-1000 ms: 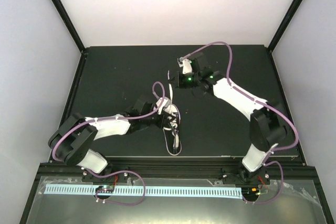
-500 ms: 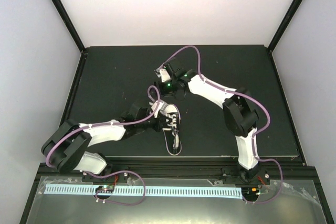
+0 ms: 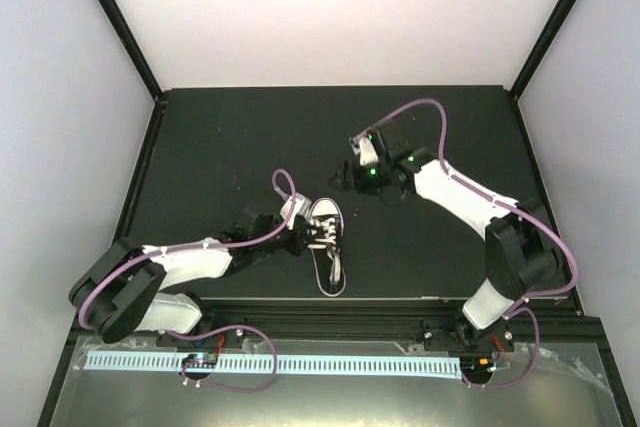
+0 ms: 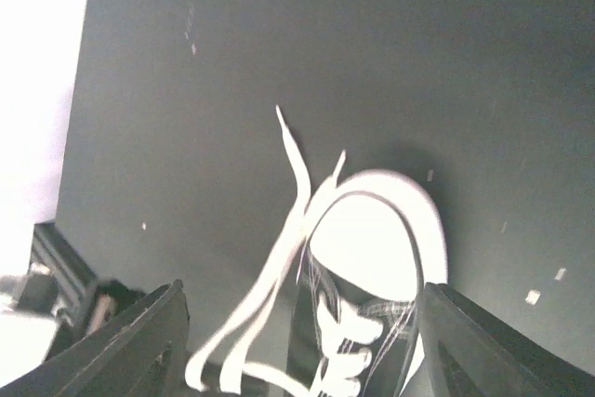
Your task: Tie the shoes
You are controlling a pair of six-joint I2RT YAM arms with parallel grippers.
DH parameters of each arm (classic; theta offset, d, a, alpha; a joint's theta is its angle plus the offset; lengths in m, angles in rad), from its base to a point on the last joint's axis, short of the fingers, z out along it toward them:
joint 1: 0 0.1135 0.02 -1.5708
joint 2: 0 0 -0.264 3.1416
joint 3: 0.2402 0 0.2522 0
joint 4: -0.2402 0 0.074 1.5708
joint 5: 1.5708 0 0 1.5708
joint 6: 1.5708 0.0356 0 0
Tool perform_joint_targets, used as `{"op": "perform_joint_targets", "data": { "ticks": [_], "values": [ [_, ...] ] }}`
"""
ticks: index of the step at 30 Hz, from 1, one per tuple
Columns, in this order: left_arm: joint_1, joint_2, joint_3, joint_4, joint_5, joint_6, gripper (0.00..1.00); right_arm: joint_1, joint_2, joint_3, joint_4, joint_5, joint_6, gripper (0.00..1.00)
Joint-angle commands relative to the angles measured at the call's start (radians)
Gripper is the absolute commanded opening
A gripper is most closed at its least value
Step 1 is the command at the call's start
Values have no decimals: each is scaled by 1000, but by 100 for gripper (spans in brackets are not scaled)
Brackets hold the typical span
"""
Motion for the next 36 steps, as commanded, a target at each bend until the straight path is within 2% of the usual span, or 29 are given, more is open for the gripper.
{"op": "perform_joint_targets", "data": {
  "ticks": [1, 8, 12, 20, 31, 36],
  "values": [
    [-3, -25, -15, 59, -16, 10, 2, 33, -32, -158, 114, -118, 111, 68],
    [-2, -35, -41, 78, -23, 17, 1, 105, 2, -217, 203, -176, 181, 60],
    [-1, -35, -43, 82, -19, 20, 1, 120, 30, -214, 231, -189, 201, 58],
    [-2, -35, -44, 92, -24, 19, 2, 150, 78, -235, 300, -201, 269, 47],
    [-2, -35, -43, 100, -22, 21, 2, 160, 91, -243, 333, -216, 292, 45],
    [-2, -31, -40, 101, -22, 25, 1, 172, 117, -233, 350, -274, 299, 49]
  ]
}}
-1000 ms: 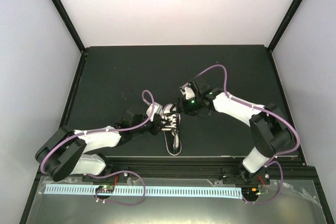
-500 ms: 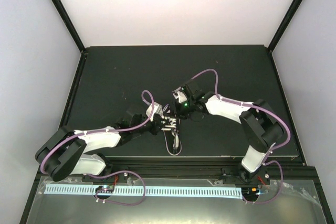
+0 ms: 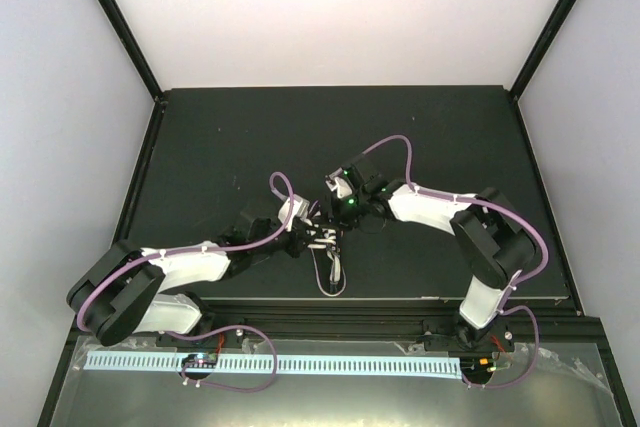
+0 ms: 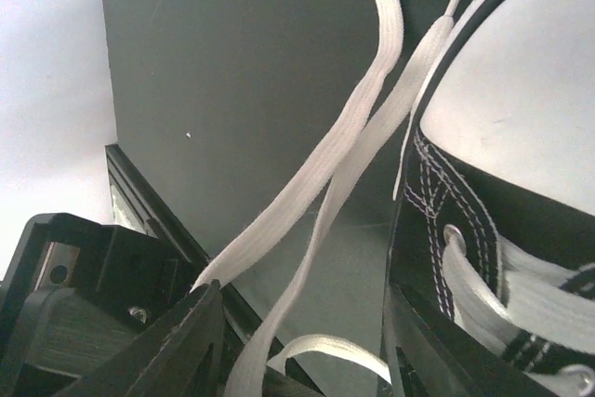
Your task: Tie the shoes
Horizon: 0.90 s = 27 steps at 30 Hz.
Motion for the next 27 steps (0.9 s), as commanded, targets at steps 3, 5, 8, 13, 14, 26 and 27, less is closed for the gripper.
{"op": "perform_joint_targets", "data": {
  "ticks": [3, 5, 8, 13, 14, 26, 27],
  "values": [
    [-2, -9, 0, 41, -10, 22, 2, 20, 30, 8, 45, -82, 25, 48],
    [-2, -9, 0, 38, -11, 23, 2, 21, 27, -1, 59, -99, 35, 45],
    [-2, -10, -1, 36, -15, 23, 1, 22, 22, -7, 75, -116, 46, 28],
    [-3, -15, -3, 28, -37, 17, 1, 16, -12, -4, 66, -90, 41, 2],
    [-2, -15, -2, 25, -42, 17, 2, 11, -29, -9, 65, -73, 40, 2],
    [-1, 27, 35, 48, -14, 13, 2, 10, -408, -149, -179, 245, -72, 2],
    [-3, 32, 37, 51, -11, 13, 1, 15, -424, -189, -188, 256, -65, 2]
  ]
}}
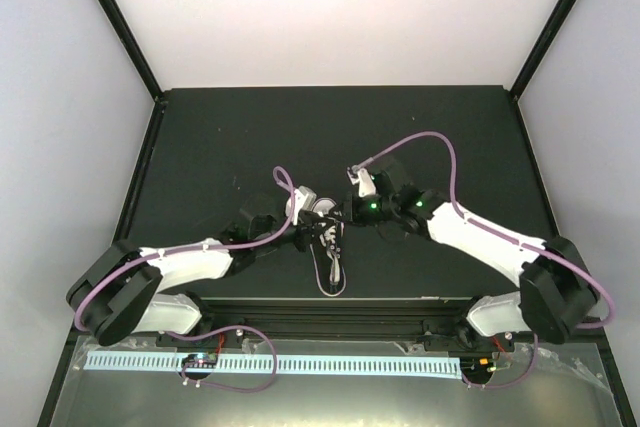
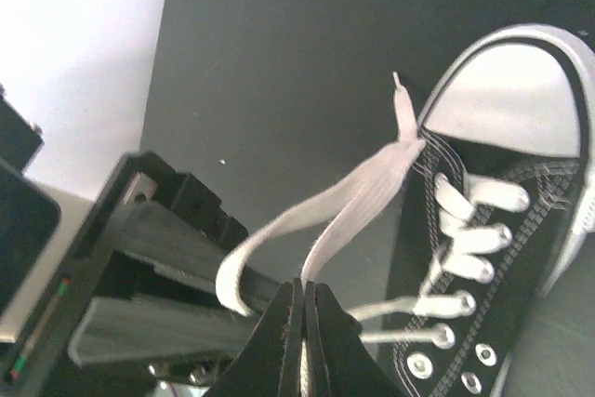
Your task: Tie the shoes
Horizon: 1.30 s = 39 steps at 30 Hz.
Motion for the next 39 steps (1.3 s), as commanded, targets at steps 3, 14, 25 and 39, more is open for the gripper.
{"op": "perform_joint_targets", "data": {
  "ticks": [3, 14, 25, 39],
  "values": [
    [17, 49, -8, -54, -40, 12, 2, 19, -109, -189, -125, 104, -6, 3],
    [17, 59, -28, -57, -26, 12, 2, 2, -138, -214, -198, 185, -28, 35],
    [18, 54, -31, -62, -26, 11, 2, -91, 0, -110, -34, 116, -108, 43],
    [18, 56, -29, -58, -26, 7, 2, -87, 203, -44, -35, -15, -340, 43]
  ]
}}
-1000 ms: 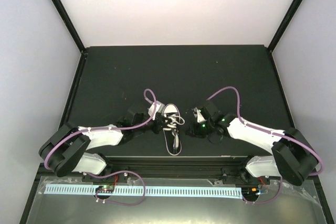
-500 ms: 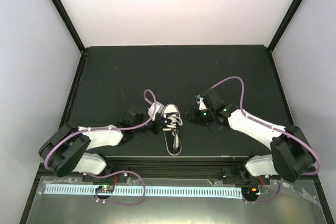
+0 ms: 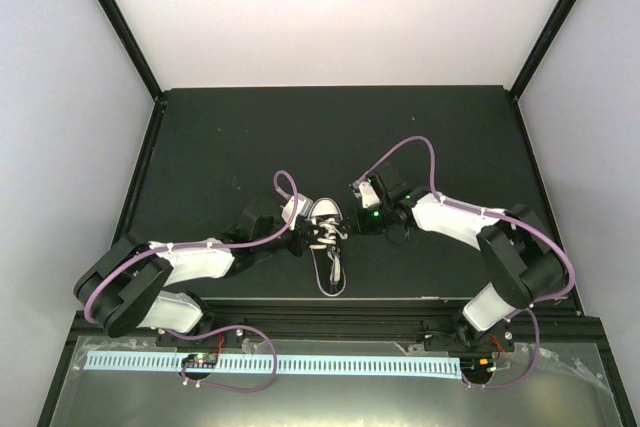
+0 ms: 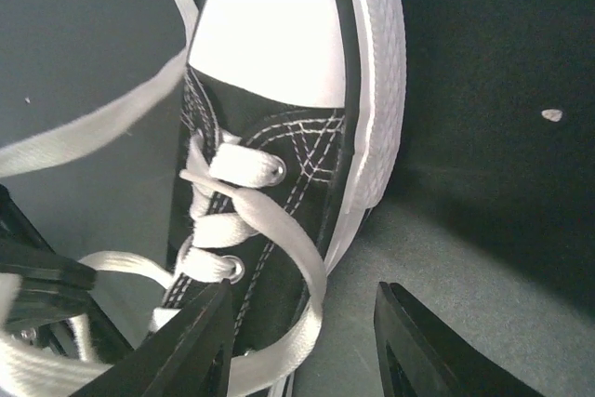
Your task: Tie the shoes
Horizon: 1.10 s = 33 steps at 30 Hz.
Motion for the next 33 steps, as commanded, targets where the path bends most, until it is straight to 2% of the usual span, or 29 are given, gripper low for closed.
{"op": "perform_joint_targets", "data": {
  "ticks": [1, 5, 9, 17, 20, 23, 28, 33],
  "values": [
    [2, -4, -2, 7, -12, 7, 2, 3, 42, 12, 41, -34, -58, 42],
    [3, -7, -1, 0, -14, 10, 2, 2, 48, 10, 68, -40, -54, 30],
    [3, -8, -1, 0, -17, 7, 2, 2, 46, 12, 86, -36, -46, 3],
    [2, -13, -1, 3, -28, -4, 2, -24, -154, -71, 98, 123, -23, 2],
    [3, -17, 5, -2, -40, -24, 2, -23, -252, -121, 139, 72, -41, 2],
    [4, -13, 25, -21, -42, -29, 2, -12, -376, -189, 229, -49, -52, 2],
    [4, -1, 57, -51, -39, -31, 2, 115, -541, -223, 251, -128, -82, 2],
    [5, -13, 61, -40, -24, -25, 2, 306, -513, -261, 262, -100, -88, 2]
  ]
}}
